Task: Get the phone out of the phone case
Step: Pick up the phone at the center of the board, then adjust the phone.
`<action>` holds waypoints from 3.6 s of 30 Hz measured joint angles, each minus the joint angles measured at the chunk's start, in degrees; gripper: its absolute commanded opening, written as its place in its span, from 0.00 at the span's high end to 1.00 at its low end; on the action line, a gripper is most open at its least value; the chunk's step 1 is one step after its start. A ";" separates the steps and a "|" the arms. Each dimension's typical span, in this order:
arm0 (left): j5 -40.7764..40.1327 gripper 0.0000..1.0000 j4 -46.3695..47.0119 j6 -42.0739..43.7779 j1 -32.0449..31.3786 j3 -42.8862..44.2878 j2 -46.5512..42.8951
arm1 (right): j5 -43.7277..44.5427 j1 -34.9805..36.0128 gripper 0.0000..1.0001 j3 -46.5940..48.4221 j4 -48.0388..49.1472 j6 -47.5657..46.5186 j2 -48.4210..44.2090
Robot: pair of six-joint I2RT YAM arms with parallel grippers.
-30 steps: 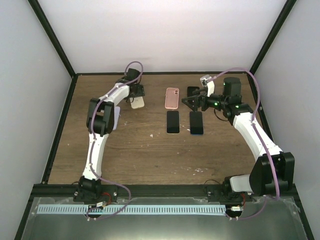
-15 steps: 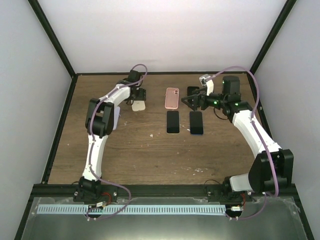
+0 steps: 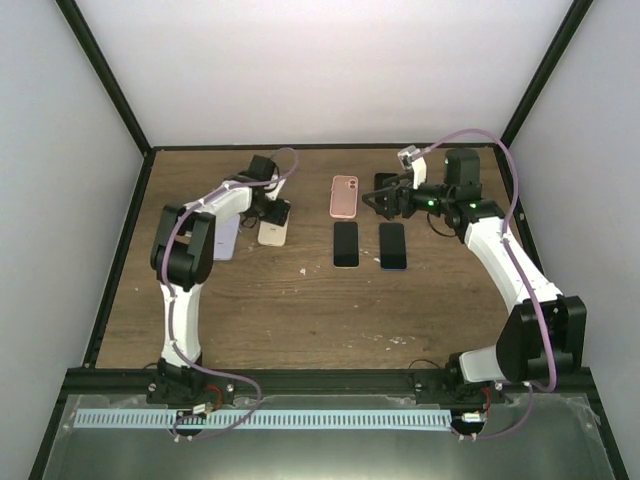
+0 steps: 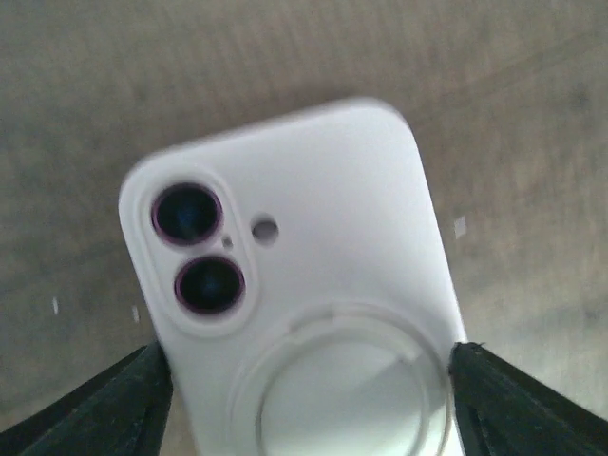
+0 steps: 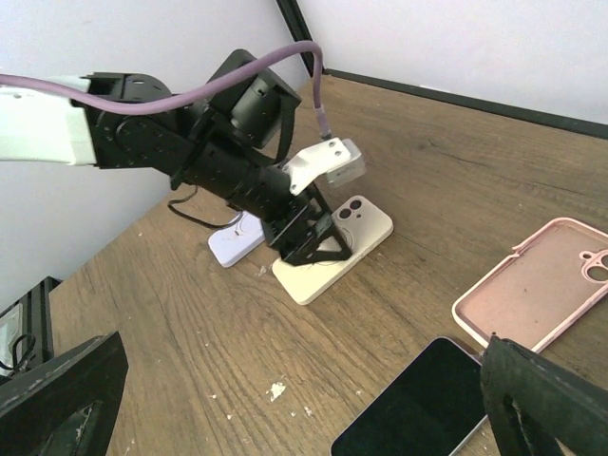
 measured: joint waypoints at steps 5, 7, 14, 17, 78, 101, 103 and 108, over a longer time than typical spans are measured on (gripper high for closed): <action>-1.03 0.01 -1.90 0.90 -0.42 -6.40 -5.09 | -0.48 0.00 0.00 0.17 0.04 0.20 0.68; -1.75 0.01 -1.46 -0.46 -0.68 -8.92 -6.82 | -0.72 0.00 0.00 0.70 0.04 0.44 1.22; -2.38 0.00 0.85 -7.56 -1.09 -14.27 -10.23 | -1.53 0.00 0.00 2.14 0.31 1.27 2.78; -2.25 0.00 1.20 -10.03 -1.27 -15.17 -10.75 | -1.73 0.00 0.00 2.14 0.28 1.42 3.08; 46.21 0.73 -0.72 10.58 -0.42 -27.80 -51.43 | -5.73 5.42 0.06 21.46 -21.46 -60.46 7.69; 62.66 0.74 -17.51 24.85 -7.39 -26.53 -53.79 | 6.47 29.38 0.76 22.23 -43.34 -96.48 -0.94; 62.58 0.72 -18.75 25.42 -7.56 -26.27 -53.77 | 7.67 29.99 0.85 19.85 -42.12 -97.92 -2.62; 62.42 0.52 -20.70 26.34 -7.82 -26.16 -53.75 | 9.09 30.93 0.97 17.35 -39.76 -99.60 -4.55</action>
